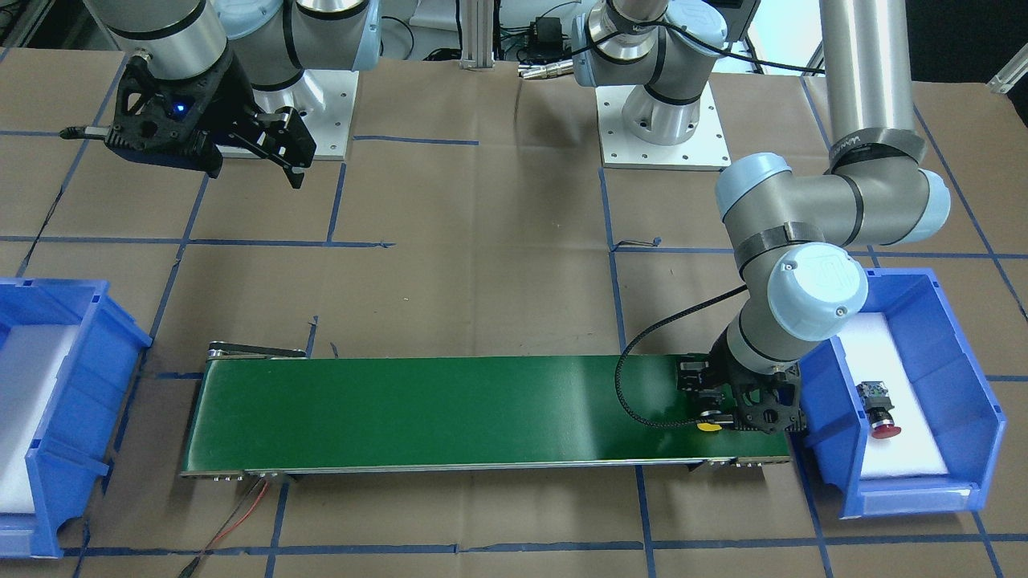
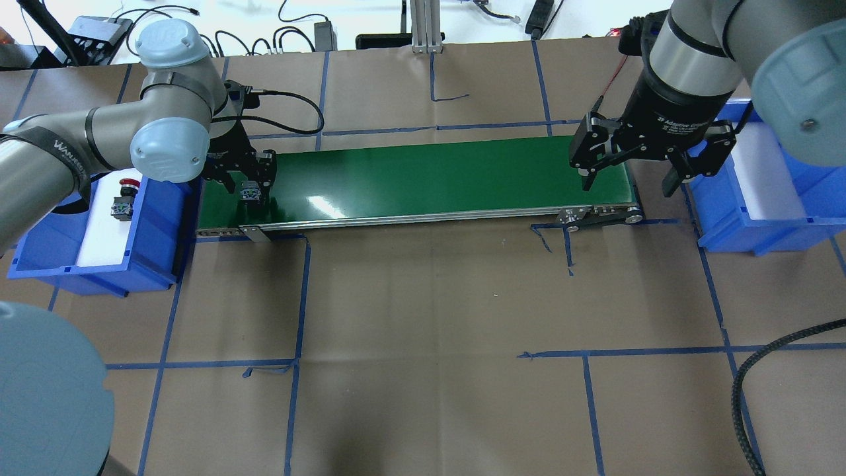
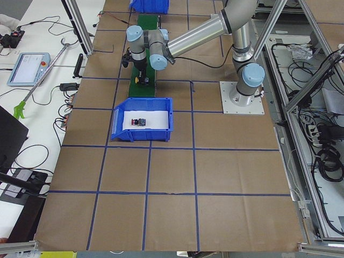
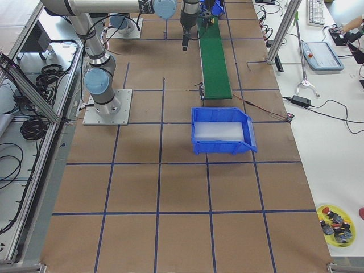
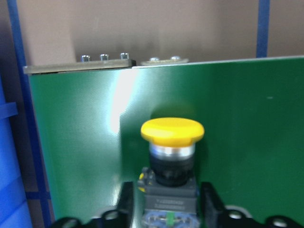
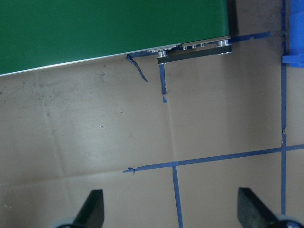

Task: Transport two buttons from left to right
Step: 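Place the yellow button on the conveyor and open the left gripper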

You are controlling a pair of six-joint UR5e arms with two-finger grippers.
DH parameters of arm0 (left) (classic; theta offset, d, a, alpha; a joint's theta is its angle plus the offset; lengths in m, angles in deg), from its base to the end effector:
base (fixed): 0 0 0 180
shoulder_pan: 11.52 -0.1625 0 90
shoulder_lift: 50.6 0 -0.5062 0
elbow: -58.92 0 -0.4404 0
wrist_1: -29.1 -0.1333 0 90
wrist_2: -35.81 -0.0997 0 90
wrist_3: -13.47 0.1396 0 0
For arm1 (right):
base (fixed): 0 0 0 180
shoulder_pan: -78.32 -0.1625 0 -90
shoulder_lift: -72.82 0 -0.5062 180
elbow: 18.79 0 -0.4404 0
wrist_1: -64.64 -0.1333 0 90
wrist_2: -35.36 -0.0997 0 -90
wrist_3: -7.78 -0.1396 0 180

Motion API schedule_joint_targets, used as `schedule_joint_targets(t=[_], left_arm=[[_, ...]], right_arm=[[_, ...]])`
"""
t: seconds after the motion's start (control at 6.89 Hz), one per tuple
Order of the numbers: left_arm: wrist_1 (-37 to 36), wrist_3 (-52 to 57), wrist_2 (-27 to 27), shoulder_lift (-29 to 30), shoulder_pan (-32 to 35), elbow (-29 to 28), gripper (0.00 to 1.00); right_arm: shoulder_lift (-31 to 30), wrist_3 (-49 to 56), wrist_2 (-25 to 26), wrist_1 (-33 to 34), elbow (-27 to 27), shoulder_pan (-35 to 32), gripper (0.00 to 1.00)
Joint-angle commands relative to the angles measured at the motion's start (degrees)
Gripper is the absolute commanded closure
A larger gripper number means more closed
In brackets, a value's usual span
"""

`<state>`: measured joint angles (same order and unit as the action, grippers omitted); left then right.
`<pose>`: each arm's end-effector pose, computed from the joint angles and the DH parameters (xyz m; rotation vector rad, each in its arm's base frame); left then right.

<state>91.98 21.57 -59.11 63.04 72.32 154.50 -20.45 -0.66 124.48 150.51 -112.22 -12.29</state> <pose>-0.0475 -0.6910 0.2686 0.0542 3.0596 0.0720 0.1408 -0.4990 0.5200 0.2146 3.1226 0.1188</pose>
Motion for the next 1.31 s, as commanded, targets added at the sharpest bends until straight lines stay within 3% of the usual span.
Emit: schedule_joint_targets(t=[0.0,0.29,0.58,1.16], left_arm=[[0.84,0.25,0.0,-1.57,-0.43,-2.66,0.0],[12.81,0.34,0.0,-6.04,-0.61,-10.01,0.0],[21.28,0.87,0.08,-6.5,-2.18,-17.58,0.0],[22.03,10.41,2.45,-5.62,-11.12,-17.44,0.0]], right_arm=[[0.02,0.0,0.0,0.0,0.01,0.0,0.0],[0.02,0.0,0.0,0.0,0.01,0.0,0.0],[0.02,0.0,0.0,0.0,0.01,0.0,0.0],[0.02,0.09,0.0,0.0,0.01,0.0,0.0]])
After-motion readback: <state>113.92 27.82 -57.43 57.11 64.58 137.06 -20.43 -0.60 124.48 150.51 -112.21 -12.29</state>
